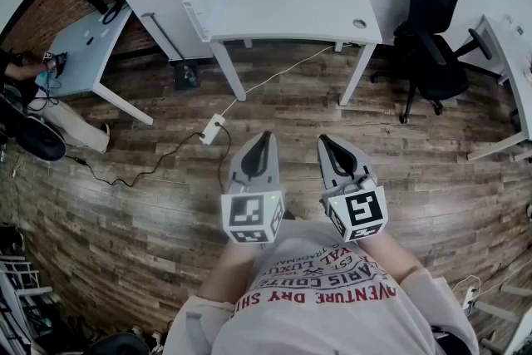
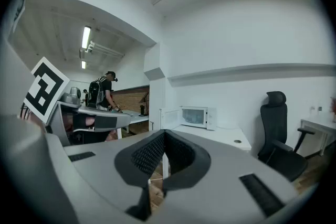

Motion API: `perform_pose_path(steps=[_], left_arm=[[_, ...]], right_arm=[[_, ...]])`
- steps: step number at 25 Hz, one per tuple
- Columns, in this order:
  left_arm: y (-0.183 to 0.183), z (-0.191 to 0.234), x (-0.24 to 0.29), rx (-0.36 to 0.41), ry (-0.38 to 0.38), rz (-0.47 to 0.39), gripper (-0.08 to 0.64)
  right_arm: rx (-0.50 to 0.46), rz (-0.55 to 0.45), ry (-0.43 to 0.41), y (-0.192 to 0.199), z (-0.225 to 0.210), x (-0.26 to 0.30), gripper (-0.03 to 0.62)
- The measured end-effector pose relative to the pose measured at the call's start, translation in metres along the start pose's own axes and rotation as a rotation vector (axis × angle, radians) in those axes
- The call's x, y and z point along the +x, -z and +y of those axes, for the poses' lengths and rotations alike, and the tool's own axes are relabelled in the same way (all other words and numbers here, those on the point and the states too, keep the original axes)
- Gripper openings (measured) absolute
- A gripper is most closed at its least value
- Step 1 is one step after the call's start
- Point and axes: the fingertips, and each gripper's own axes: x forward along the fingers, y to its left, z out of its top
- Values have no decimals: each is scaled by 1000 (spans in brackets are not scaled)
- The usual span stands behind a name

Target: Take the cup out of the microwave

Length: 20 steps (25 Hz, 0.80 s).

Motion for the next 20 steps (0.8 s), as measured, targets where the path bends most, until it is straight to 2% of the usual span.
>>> perform_pose_path(steps=[20], left_arm=[[15, 4, 12, -13, 14, 61, 8]], right_arm=[[76, 43, 17, 18, -9, 9, 12]])
